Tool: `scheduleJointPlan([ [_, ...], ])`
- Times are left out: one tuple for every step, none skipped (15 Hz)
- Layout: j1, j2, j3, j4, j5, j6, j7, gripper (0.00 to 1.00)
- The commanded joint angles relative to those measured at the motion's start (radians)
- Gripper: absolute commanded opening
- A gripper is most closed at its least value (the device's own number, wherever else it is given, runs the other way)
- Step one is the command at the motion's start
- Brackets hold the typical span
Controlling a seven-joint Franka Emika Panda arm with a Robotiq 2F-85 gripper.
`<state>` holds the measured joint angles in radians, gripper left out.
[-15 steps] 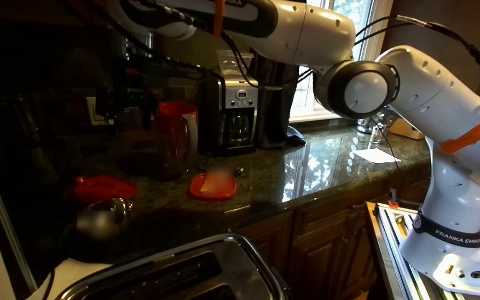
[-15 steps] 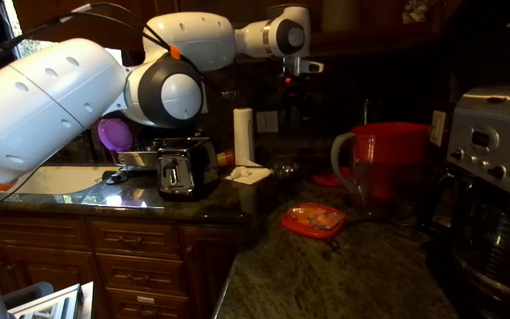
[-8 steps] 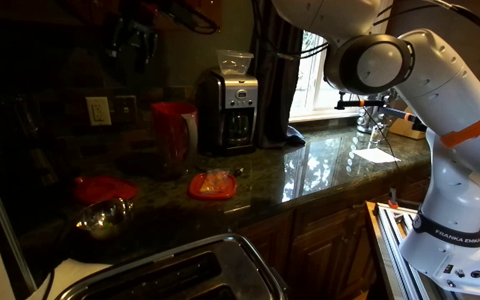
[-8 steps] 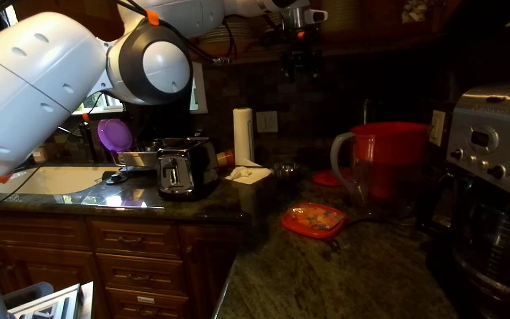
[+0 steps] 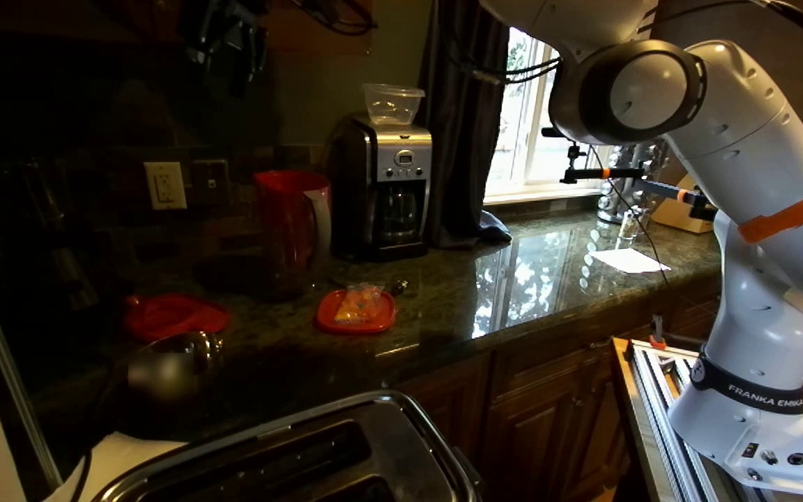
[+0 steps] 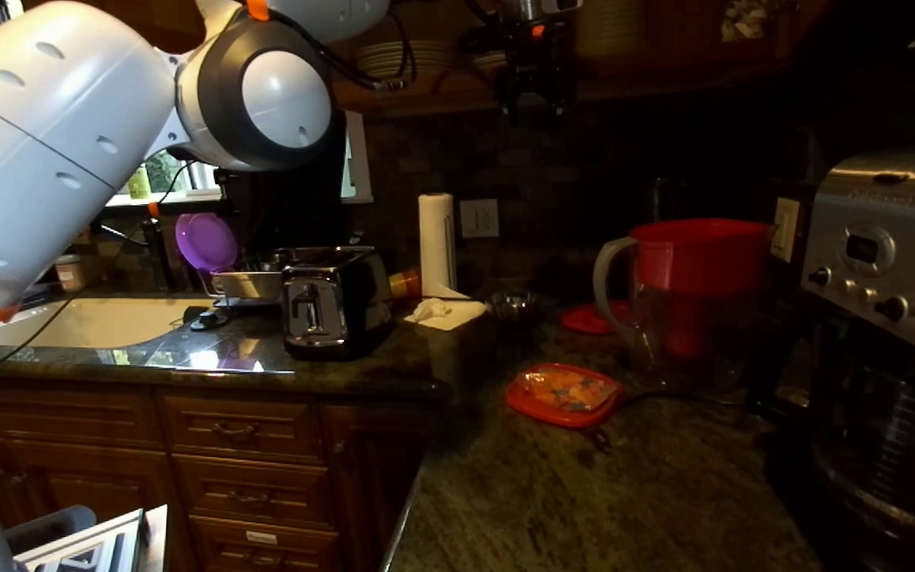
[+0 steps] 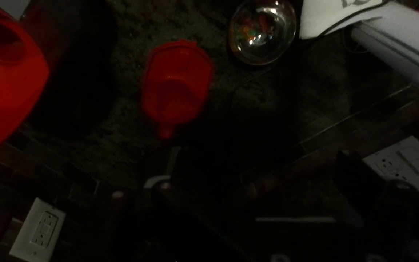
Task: Move the silver bowl from the bottom shelf to the counter top
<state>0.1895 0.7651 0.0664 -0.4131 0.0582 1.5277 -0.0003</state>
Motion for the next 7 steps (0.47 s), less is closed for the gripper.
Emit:
scheduleJointPlan([
  [-0.051,-0.119,0.019,-0.037,0.017,-0.212,-0.057,1.00],
  [-0.056,-0.149,0.007,-0.039,0.001,-0.283,-0.059,1.00],
  [-0.058,-0.174,-0.002,-0.037,-0.014,-0.342,-0.067,1.00],
  [-0.057,-0.200,-0.007,-0.037,-0.033,-0.404,-0.108,1.00],
  [-0.050,-0.217,-0.014,-0.025,-0.056,-0.426,-0.140,1.00],
  [-0.063,-0.179,0.001,-0.014,-0.021,-0.367,-0.089,1.00],
  [-0.063,-0.202,-0.002,-0.014,-0.031,-0.394,-0.107,1.00],
])
